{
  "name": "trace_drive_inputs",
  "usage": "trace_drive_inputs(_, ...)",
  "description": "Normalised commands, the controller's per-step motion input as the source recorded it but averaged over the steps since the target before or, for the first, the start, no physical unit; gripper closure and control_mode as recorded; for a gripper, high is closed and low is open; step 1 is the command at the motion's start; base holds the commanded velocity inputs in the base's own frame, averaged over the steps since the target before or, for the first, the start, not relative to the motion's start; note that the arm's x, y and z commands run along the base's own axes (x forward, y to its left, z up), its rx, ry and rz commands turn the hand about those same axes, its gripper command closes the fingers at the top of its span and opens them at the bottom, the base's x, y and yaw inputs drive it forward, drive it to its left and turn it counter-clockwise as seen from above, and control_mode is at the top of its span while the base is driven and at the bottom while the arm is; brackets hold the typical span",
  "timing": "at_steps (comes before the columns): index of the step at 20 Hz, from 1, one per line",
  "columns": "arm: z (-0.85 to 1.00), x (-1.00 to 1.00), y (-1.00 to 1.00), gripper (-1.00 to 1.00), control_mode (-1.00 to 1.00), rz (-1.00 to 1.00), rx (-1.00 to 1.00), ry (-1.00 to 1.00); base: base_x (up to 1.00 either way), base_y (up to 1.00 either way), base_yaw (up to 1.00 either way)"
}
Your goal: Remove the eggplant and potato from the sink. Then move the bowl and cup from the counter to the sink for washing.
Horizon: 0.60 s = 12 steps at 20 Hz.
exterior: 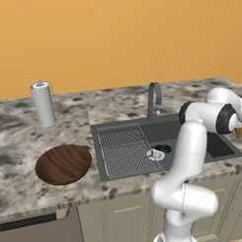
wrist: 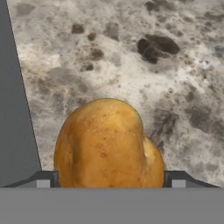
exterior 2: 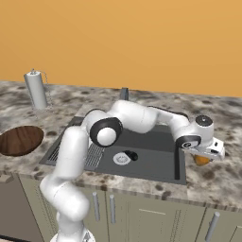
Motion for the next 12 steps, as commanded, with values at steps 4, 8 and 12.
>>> trace_drive_inputs(4, -0.25, 0.02, -0.06, 1.0, -1.0, 0.0, 0.0, 0.02, 0.0, 0.0, 0.0)
trace_drive_inputs(8, -0.23, 0.01, -0.08, 1.0, -1.0, 0.0, 0.0, 0.01, 0.0, 0.0, 0.0)
trace_drive_inputs(12, -0.21, 0.0, -0.14, 1.0, -1.0, 0.0, 0.0, 0.02, 0.0, 0.0, 0.0)
